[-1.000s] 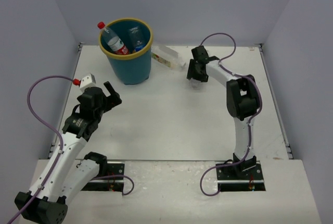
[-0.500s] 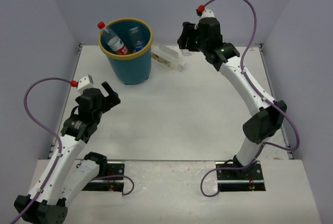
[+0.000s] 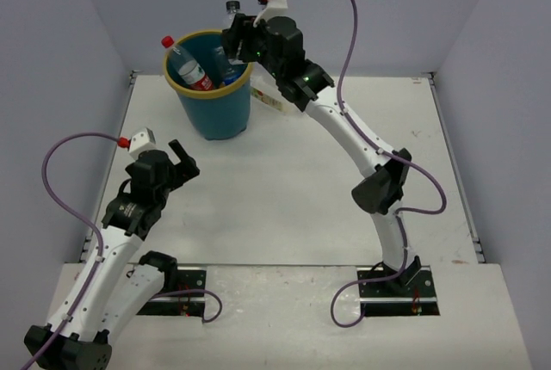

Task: Put the plastic bottles in the bin

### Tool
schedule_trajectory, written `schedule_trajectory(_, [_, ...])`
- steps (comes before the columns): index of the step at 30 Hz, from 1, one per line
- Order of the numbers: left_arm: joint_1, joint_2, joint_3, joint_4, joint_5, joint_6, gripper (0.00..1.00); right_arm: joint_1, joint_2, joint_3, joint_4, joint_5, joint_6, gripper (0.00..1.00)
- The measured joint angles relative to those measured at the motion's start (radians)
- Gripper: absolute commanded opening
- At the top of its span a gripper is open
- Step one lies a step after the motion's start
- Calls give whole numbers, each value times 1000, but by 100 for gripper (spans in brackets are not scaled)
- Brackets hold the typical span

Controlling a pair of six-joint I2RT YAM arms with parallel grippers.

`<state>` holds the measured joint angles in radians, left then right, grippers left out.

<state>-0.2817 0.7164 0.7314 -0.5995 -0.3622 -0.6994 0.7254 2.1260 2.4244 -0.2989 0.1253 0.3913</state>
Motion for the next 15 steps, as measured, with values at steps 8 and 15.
schedule_trajectory(8, [0,-34,-23,13,11,2,100,-10,206,85,89,-1,54,94])
schedule_trajectory(15, [0,-48,-27,19,17,3,100,-11,208,85,97,-40,37,99])
